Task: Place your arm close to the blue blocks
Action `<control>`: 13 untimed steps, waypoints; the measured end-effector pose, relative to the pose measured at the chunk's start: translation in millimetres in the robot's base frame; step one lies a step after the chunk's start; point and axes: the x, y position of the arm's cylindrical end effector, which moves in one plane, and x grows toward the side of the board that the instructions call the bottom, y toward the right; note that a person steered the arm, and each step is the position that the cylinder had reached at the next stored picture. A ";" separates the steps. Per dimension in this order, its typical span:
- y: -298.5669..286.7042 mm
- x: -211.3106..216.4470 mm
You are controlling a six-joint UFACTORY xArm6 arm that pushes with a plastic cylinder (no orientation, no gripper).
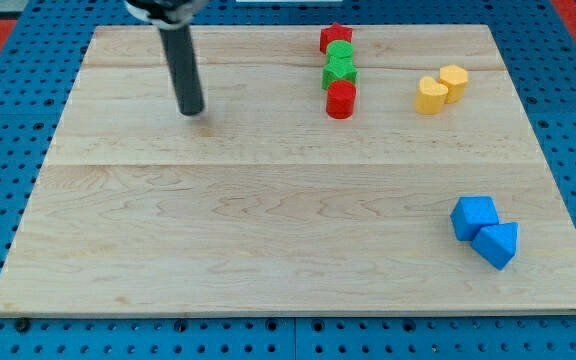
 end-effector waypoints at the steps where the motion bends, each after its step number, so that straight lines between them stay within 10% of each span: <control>1: -41.9 -42.5; 4: -59.9 -33.5; 6: 45.0 91.3; 10: 224.9 139.5; 13: 338.4 253.3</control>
